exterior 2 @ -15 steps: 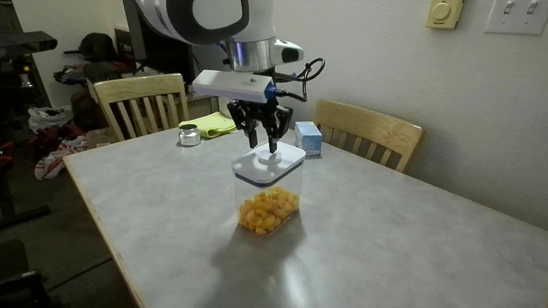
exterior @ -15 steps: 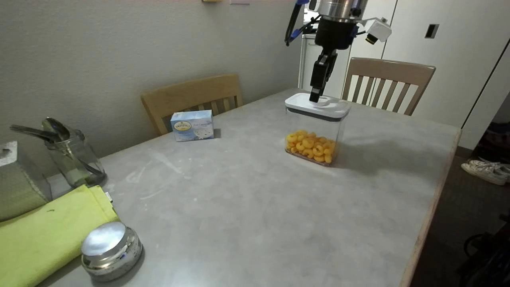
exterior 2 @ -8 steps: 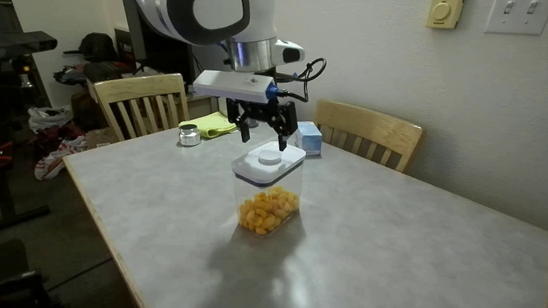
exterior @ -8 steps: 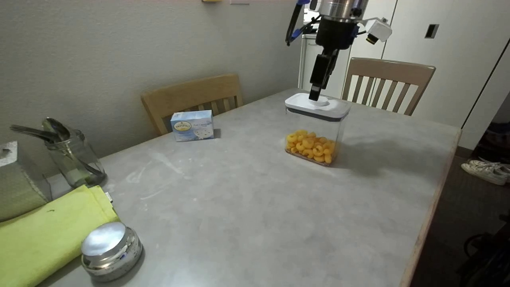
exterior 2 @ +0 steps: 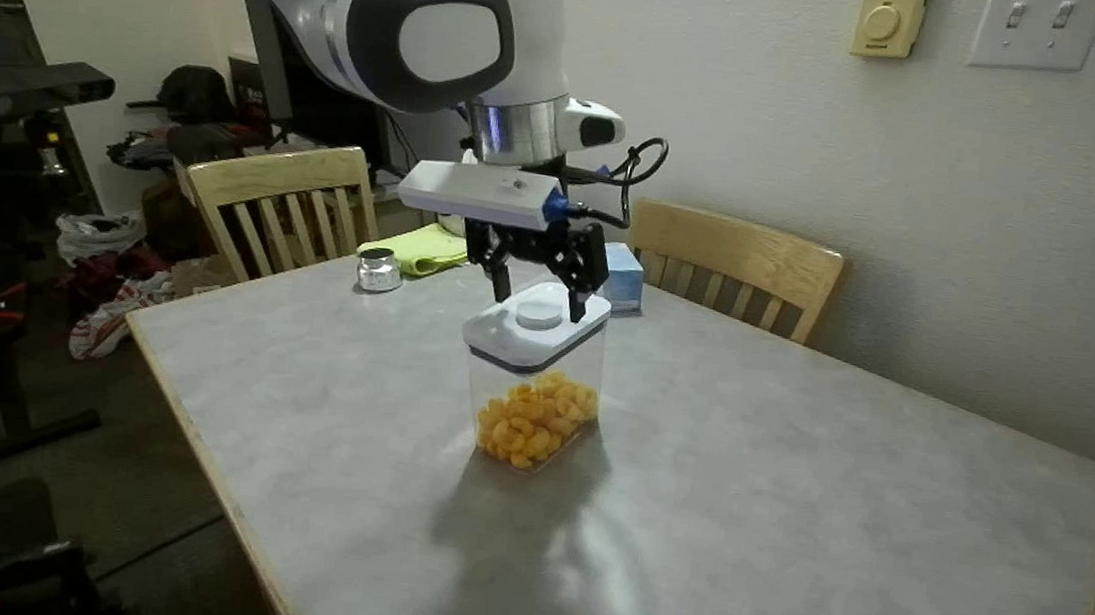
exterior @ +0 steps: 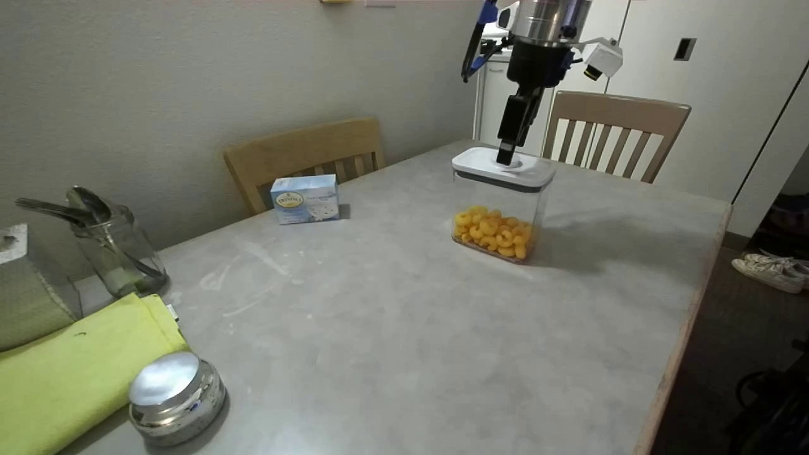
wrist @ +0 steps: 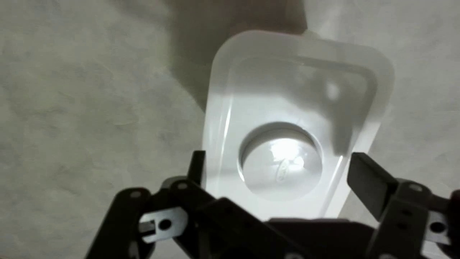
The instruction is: Push the knob on the lid then lift it and place it on the table
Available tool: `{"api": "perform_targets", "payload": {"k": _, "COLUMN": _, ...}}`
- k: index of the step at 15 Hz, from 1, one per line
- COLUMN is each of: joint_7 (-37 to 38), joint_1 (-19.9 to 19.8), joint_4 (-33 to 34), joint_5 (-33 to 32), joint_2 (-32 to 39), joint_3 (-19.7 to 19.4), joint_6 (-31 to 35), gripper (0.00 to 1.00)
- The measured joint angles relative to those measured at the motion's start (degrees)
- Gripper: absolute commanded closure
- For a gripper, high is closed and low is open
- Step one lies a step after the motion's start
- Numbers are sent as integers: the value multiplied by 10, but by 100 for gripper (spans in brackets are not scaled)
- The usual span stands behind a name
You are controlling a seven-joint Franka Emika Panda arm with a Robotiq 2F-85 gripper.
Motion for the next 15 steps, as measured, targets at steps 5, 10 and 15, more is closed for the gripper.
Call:
{"api": "perform_targets", "payload": {"k": 5, "joint_7": 10, "joint_1": -2, "joint_4": 0, "joint_5": 1, "joint_2": 9, "joint_3": 0, "joint_6": 8, "gripper": 2}}
{"api": "perform_targets", "payload": {"k": 10, "joint_7": 25, "joint_1": -2, "joint_4": 3, "joint_5": 1, "joint_2": 10, "joint_3": 0, "joint_6": 24, "gripper": 2}}
{"api": "perform_targets", "payload": {"k": 15, "joint_7": 32, "joint_1": -2, "joint_4": 10, "joint_5": 1, "joint_2": 11, "joint_3": 0, "joint_6": 28, "gripper": 34}}
